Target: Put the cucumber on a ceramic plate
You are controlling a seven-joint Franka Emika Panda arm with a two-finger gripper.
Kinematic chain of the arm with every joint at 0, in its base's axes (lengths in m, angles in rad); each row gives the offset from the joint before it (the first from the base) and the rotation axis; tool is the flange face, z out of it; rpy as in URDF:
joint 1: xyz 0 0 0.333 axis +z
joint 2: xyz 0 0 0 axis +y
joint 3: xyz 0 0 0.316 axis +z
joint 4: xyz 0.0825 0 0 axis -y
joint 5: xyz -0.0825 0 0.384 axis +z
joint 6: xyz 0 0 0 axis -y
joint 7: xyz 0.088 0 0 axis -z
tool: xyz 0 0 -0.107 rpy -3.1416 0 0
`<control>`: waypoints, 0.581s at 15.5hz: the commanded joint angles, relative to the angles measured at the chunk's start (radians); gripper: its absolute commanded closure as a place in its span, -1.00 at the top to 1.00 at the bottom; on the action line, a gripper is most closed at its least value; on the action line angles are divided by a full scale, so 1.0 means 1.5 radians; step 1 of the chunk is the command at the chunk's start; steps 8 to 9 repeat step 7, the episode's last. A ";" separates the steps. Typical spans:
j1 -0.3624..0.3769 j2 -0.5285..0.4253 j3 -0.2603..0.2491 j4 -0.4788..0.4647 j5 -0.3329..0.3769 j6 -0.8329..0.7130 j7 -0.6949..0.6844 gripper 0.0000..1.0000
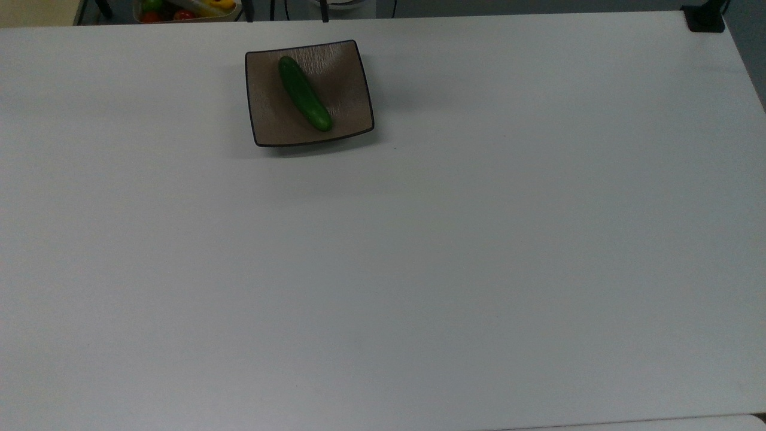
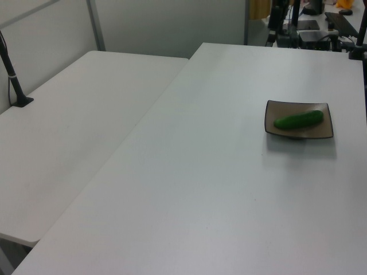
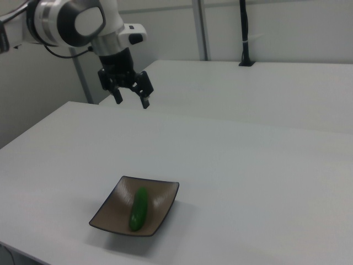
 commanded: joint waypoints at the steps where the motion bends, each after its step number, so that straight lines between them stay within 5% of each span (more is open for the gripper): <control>1: 0.005 0.018 -0.003 0.016 -0.002 0.024 -0.036 1.00; 9: 0.007 0.018 -0.002 0.016 0.000 0.020 -0.031 1.00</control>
